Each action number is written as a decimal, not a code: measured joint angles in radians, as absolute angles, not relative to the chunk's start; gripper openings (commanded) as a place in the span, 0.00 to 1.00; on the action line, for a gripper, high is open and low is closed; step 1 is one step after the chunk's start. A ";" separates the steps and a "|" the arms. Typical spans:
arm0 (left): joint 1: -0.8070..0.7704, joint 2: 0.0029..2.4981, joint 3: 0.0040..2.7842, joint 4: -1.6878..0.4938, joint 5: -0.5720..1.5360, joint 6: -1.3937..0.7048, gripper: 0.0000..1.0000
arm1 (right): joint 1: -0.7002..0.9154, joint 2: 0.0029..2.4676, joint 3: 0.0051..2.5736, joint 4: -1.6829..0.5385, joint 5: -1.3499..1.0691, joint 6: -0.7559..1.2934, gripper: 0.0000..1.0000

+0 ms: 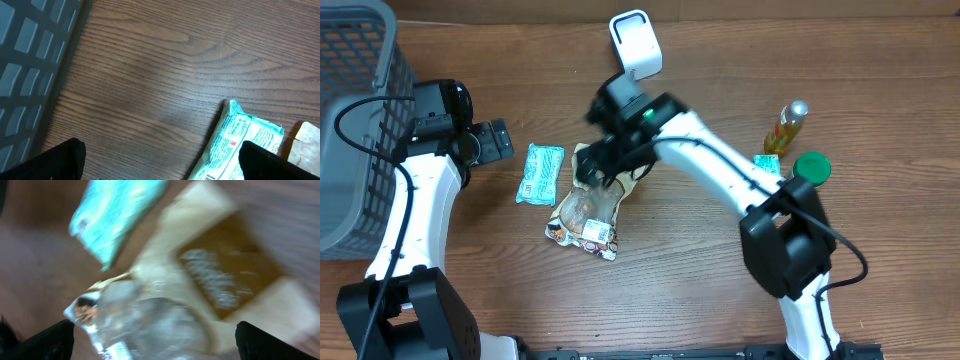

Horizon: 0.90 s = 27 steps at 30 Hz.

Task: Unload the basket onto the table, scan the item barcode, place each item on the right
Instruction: 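Move the right gripper left onto the Pantree snack bag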

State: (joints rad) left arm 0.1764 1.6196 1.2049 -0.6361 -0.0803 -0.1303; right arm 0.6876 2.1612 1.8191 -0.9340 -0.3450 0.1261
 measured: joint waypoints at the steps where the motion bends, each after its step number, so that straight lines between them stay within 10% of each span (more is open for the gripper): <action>1: 0.176 1.620 1.205 -0.636 -0.080 -0.130 1.00 | 0.710 2.161 1.814 -0.925 -0.347 0.113 1.00; 27: 0.176 1.620 1.205 -0.636 -0.080 -0.130 1.00 | 0.806 2.161 1.671 -0.759 -0.334 0.059 1.00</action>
